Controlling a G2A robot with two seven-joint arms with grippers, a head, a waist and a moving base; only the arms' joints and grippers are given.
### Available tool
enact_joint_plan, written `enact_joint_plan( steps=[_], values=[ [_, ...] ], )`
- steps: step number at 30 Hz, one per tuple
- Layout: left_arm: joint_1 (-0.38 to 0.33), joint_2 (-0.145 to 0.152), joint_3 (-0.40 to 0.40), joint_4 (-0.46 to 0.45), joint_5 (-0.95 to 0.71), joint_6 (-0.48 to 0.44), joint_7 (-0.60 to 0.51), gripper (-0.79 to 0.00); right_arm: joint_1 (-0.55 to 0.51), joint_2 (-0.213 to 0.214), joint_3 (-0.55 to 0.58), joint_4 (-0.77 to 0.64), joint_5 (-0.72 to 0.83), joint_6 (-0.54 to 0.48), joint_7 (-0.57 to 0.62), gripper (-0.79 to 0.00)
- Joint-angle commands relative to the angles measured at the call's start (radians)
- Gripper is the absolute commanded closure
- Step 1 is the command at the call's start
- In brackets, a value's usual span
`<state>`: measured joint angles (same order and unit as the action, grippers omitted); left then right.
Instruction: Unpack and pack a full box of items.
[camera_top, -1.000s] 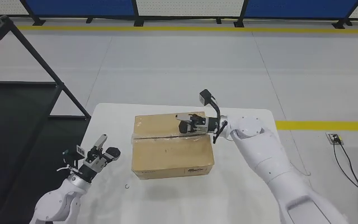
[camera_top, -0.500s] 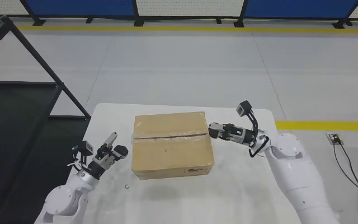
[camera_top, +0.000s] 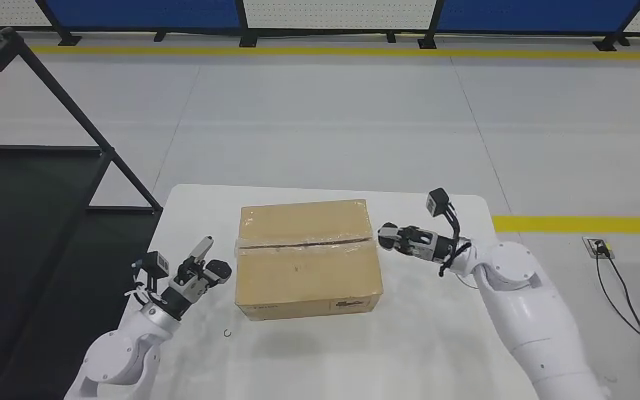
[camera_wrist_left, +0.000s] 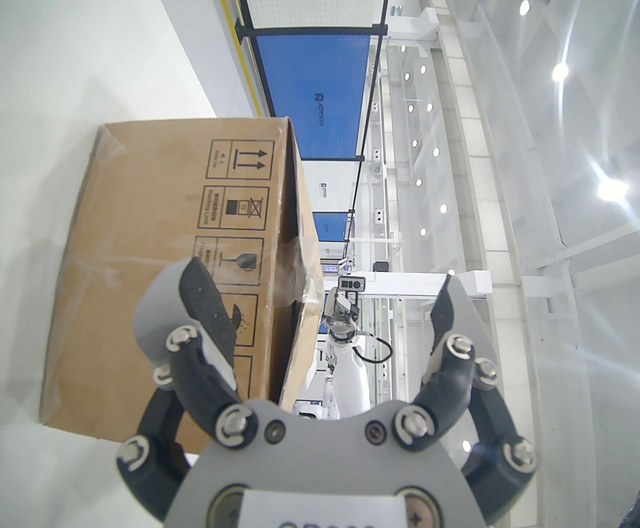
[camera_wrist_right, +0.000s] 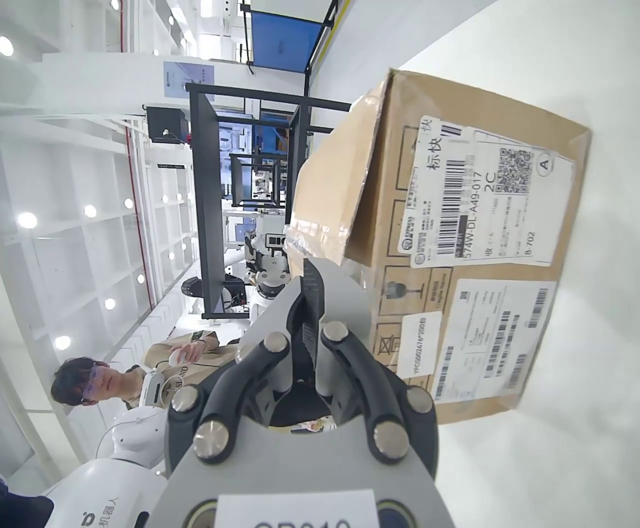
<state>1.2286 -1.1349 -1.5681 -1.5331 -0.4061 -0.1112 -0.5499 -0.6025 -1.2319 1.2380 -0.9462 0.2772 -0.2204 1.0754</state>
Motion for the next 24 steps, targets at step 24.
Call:
enact_joint_plan(
  steps=[24],
  values=[
    [-0.02,0.0,0.016,0.012,0.018,0.014,0.004,-0.785,0.077,-0.037,-0.107,0.201,0.035,-0.041,0.0,0.0]
  ],
)
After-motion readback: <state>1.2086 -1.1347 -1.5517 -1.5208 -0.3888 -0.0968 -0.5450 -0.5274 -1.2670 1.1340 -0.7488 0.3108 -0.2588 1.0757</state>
